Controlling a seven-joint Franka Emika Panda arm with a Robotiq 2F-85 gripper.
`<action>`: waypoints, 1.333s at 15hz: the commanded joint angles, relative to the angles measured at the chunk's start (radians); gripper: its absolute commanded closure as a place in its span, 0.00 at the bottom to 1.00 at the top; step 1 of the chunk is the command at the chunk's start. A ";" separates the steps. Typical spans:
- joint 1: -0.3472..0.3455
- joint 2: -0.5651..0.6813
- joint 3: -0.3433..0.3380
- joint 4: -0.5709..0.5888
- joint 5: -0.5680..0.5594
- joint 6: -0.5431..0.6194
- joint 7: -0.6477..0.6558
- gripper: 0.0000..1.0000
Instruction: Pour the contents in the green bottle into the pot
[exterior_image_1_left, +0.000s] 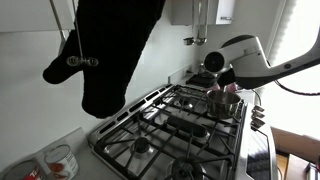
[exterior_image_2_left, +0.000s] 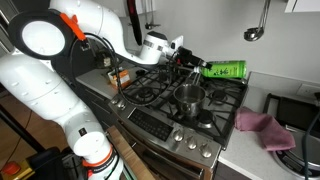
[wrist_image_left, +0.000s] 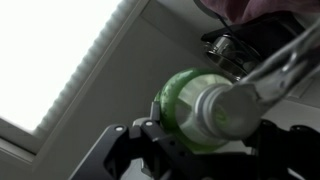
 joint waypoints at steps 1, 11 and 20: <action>0.012 -0.001 0.000 -0.002 -0.042 -0.039 0.016 0.55; 0.012 0.007 0.000 0.002 -0.072 -0.061 0.008 0.55; 0.017 0.028 -0.004 0.024 -0.083 -0.080 0.008 0.55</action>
